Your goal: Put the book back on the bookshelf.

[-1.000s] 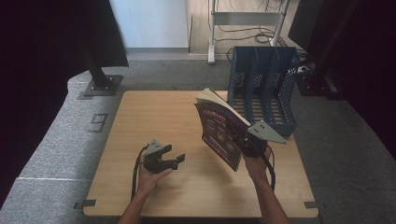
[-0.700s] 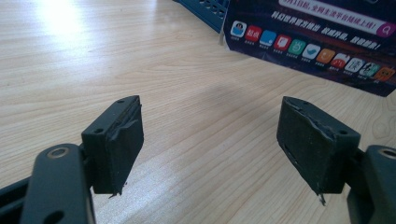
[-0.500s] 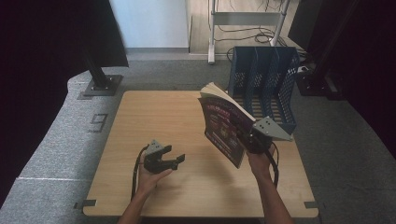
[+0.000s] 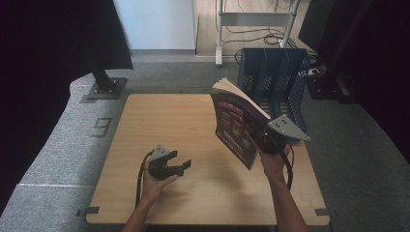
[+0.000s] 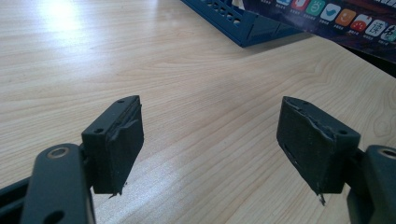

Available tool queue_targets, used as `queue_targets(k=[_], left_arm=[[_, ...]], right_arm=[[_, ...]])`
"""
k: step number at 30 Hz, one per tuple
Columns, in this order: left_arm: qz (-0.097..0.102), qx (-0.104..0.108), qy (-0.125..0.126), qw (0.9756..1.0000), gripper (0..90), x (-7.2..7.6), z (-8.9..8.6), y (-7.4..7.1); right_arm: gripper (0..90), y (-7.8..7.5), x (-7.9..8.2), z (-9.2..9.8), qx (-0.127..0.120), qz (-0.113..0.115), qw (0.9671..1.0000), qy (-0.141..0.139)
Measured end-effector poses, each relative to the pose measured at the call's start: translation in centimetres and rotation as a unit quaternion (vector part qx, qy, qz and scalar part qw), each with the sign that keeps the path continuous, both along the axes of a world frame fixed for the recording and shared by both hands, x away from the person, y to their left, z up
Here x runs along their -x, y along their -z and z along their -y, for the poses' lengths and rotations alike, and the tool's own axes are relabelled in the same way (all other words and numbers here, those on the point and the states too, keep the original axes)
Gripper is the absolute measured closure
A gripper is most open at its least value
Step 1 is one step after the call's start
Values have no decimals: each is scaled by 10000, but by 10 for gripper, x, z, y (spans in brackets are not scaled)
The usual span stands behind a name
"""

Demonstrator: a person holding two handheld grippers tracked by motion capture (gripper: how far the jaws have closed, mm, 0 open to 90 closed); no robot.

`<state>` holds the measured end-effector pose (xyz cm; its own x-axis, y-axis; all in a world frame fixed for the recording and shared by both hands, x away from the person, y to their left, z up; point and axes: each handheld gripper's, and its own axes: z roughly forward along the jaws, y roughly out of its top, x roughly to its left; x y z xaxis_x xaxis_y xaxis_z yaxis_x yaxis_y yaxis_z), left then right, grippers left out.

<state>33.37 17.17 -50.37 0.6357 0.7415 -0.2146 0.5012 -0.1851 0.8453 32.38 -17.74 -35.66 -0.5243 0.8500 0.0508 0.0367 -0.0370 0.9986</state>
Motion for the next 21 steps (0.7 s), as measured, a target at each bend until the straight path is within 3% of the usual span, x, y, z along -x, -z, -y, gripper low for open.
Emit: queue_targets(k=[9,13,17,21], left_arm=[[2,16,-11,10000,229,0,-1,0],[-100,124,47,9999,229,-1,-1,0],[-95,22,2,10000,230,-1,0,0],[-97,94,-19,9999,230,-1,-1,-1]], right_arm=[[818,-12,-3,3,-1,62,10000,68],[817,-16,-5,5,-12,71,9999,99],[817,-19,-7,6,-15,77,9999,128],[817,-21,-10,7,1,72,9999,156]])
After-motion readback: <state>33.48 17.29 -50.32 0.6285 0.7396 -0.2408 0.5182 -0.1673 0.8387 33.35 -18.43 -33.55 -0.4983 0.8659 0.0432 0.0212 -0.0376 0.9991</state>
